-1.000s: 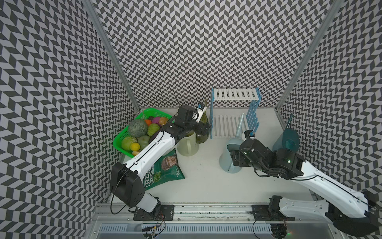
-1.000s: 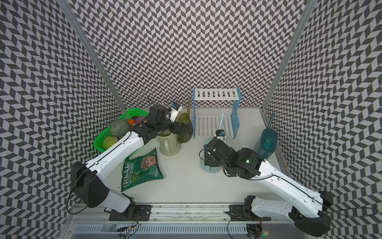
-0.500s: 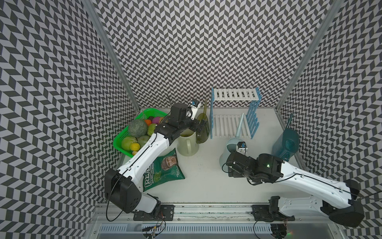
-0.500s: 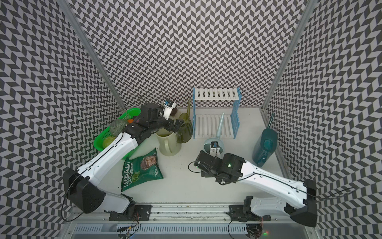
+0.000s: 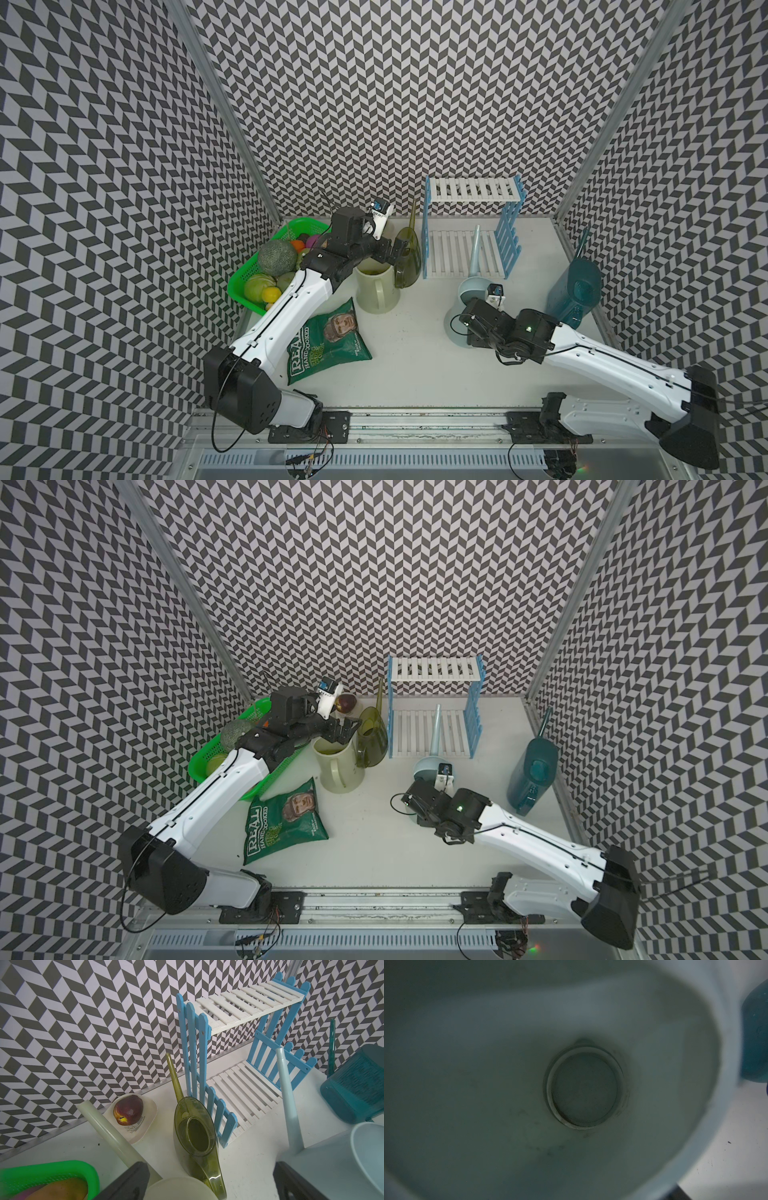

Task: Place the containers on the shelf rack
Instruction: 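Adjust the container at the center of the board, then pick up a container from the center of the board.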

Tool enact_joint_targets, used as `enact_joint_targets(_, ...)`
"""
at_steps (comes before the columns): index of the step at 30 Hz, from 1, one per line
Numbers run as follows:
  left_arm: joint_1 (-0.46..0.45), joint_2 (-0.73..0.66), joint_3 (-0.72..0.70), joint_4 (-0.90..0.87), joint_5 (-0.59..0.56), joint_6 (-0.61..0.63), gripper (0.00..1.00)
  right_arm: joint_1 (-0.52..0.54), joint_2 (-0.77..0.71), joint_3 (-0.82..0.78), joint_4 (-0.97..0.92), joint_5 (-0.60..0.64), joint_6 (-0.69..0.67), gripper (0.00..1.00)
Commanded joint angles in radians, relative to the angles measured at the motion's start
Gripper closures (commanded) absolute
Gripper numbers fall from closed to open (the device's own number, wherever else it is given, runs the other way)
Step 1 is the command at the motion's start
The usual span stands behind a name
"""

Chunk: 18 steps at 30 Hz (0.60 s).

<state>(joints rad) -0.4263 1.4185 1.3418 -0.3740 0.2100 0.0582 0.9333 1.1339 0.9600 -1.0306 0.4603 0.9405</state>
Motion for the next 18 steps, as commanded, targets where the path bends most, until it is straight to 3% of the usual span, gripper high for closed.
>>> enact_joint_targets(1,0.008,-0.023,-0.008,0.024,0.032,-0.003,0.0,-0.062,-0.067,-0.022,0.072,0.014,-0.068,0.31)
enact_joint_targets(10,0.018,-0.02,-0.015,0.02,0.052,0.002,0.0,-0.106,-0.13,-0.117,0.222,-0.07,-0.255,0.35)
enact_joint_targets(18,0.022,-0.006,-0.017,0.018,0.097,0.006,0.0,-0.097,-0.283,-0.271,0.428,-0.092,-0.31,0.49)
